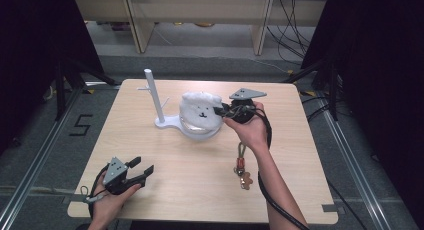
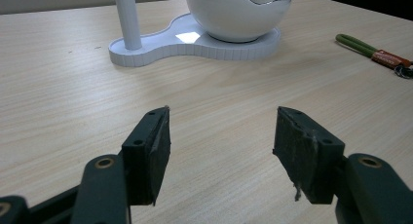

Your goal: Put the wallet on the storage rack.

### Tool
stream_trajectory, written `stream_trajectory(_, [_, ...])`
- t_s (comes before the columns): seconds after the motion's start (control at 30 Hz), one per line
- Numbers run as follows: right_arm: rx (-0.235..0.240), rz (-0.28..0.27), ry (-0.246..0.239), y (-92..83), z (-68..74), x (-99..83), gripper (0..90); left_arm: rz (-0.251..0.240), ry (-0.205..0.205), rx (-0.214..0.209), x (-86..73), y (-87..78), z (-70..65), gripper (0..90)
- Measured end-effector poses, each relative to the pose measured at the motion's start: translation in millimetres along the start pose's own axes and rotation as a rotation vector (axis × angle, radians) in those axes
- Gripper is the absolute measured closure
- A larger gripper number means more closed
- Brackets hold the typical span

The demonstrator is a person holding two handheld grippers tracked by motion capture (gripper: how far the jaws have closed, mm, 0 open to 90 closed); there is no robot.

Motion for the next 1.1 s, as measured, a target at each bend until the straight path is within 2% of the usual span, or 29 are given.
stream_trajectory(0.07, [0.008,0.001,0.018,0.8,1.3,0.0,74.1,0.000,0.001,0.000,0.0,0.0,0.0,37.8])
stream_trajectory(0.17, [0.005,-0.001,0.001,2.9,-1.6,1.8,74.0,-0.007,-0.002,-0.001,0.1,0.4,-0.1,37.8])
stream_trajectory(0.2, [0.000,0.001,0.024,3.4,-0.2,1.5,74.0,0.000,0.001,0.002,0.0,-0.1,-0.2,37.8])
stream_trajectory(0.4, [0.010,-0.005,0.011,9.4,-3.1,5.8,74.0,-0.010,0.006,-0.006,0.1,0.9,-1.0,37.8])
stream_trajectory(0.47, [-0.007,0.018,0.023,12.0,-3.6,5.2,74.0,-0.009,0.003,-0.005,0.1,0.6,-0.8,37.8])
stream_trajectory(0.53, [0.001,0.015,0.034,13.3,-3.3,5.2,74.0,-0.002,0.004,0.000,-0.1,0.0,-0.7,37.8])
stream_trajectory(0.57, [-0.007,0.018,0.020,14.6,-5.4,4.7,74.0,-0.007,0.004,-0.002,0.0,0.4,-0.8,37.8])
stream_trajectory(0.7, [-0.015,0.028,0.028,17.7,-7.0,3.5,74.0,-0.009,0.010,-0.005,0.1,0.9,-1.1,37.8])
stream_trajectory(0.8, [-0.012,0.023,0.011,22.4,-9.6,2.1,74.0,-0.011,0.014,-0.004,0.1,0.9,-1.9,37.8])
stream_trajectory(0.83, [-0.012,0.020,0.022,24.5,-9.4,1.3,74.1,-0.003,0.018,0.003,-0.1,0.3,-2.1,37.8])
stream_trajectory(0.87, [-0.023,0.031,0.016,24.7,-10.7,0.3,74.0,-0.002,0.021,0.002,-0.2,0.3,-2.2,37.8])
stream_trajectory(0.93, [-0.023,0.044,0.046,28.1,-9.0,-2.8,74.0,-0.002,0.024,0.003,-0.2,0.4,-2.4,37.8])
stream_trajectory(0.97, [-0.029,0.061,0.034,28.8,-10.2,-4.6,74.0,-0.009,0.022,-0.004,0.0,1.0,-2.4,37.8])
stream_trajectory(1.0, [-0.026,0.068,0.046,30.4,-9.8,-5.8,73.9,-0.009,0.020,-0.003,0.0,0.9,-2.4,37.8])
stream_trajectory(1.1, [-0.034,0.073,0.034,36.9,-11.2,-9.7,73.9,-0.015,0.015,-0.004,0.2,0.8,-2.6,37.7])
Point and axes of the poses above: each handheld gripper's, and its own axes: y roughly forward along the jaws, x roughly out of its top, z roughly to its left, the point moved 6 cm from there along y, roughly forward along the jaws, and after that the axes turned 2 degrees about -z, right-handed, at the moved point
